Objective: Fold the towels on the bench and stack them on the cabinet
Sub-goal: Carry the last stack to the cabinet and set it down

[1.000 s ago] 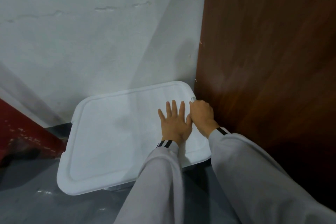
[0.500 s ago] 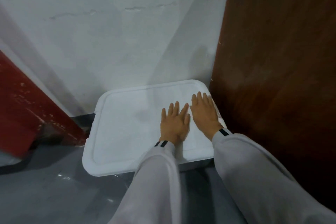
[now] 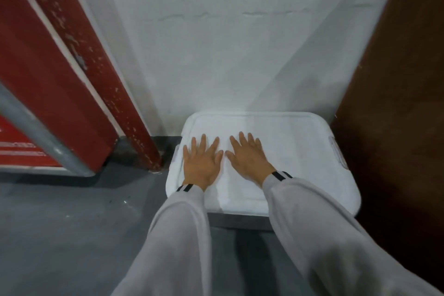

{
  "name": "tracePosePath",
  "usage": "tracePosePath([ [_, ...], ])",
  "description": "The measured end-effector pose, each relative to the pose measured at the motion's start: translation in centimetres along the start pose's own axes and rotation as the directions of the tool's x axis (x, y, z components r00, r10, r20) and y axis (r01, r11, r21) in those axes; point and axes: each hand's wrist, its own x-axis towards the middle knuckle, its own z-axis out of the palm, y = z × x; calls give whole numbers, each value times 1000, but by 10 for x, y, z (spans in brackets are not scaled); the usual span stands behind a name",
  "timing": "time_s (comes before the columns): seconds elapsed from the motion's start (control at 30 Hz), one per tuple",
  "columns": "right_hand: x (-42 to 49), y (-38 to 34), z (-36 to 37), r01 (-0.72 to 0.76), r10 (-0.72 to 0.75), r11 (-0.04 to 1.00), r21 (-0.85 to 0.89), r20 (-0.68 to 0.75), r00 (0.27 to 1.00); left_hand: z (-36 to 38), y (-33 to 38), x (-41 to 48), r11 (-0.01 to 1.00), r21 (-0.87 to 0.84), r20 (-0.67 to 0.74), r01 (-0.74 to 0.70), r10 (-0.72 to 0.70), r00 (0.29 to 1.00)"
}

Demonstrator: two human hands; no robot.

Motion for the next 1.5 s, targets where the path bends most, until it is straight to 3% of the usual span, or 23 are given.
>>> tracePosePath([
  [0.13, 20, -44, 19, -34, 35, 999, 29, -29, 999, -3, -41, -1, 945, -90, 8, 315, -315, 949],
  [0.23, 35, -77, 30, 23, -22, 999, 38, -23, 999, -9, -55, 4, 711, -298, 159, 637, -621, 768],
  [0.27, 38, -86, 35, 83, -82, 997, 2, -42, 996, -11, -60, 8, 643, -368, 229, 672, -638, 735],
  [0.37, 43, -101, 49, 154, -160, 986, -62, -103, 982, -19, -69, 13, 543, -534, 377, 649, -533, 757],
  [0.57, 47, -101, 55, 161, -165, 986, -40, -155, 974, -24, -72, 15, 380, -634, 473, 673, -498, 727],
  [0.63, 46, -102, 55, 171, -175, 985, -37, -171, 970, -21, -71, 16, 431, -627, 374, 648, -563, 737],
  [0.7, 46, -101, 54, 173, -176, 984, -30, -157, 972, -18, -66, 14, 623, -539, 128, 567, -605, 786],
  [0.77, 47, -101, 53, 166, -168, 986, -28, -145, 975, -18, -57, 12, 808, -374, -79, 456, -517, 852],
  [0.8, 46, -101, 52, 162, -165, 986, -32, -143, 976, -20, -53, 12, 839, -335, -105, 429, -486, 868],
  [0.93, 46, -101, 53, 163, -171, 985, -61, -155, 973, -21, -54, 13, 839, -331, -42, 432, -470, 881],
  [1.2, 51, -99, 59, 174, -188, 980, -99, -152, 970, -18, -59, 20, 905, -211, -83, 369, -393, 916],
  [1.37, 49, -100, 59, 176, -187, 981, -80, -150, 971, -24, -54, 23, 955, 13, -35, 298, -297, 954],
  [1.5, 50, -99, 58, 157, -166, 985, -75, -140, 976, -24, -52, 22, 955, 74, -29, 288, -287, 958],
])
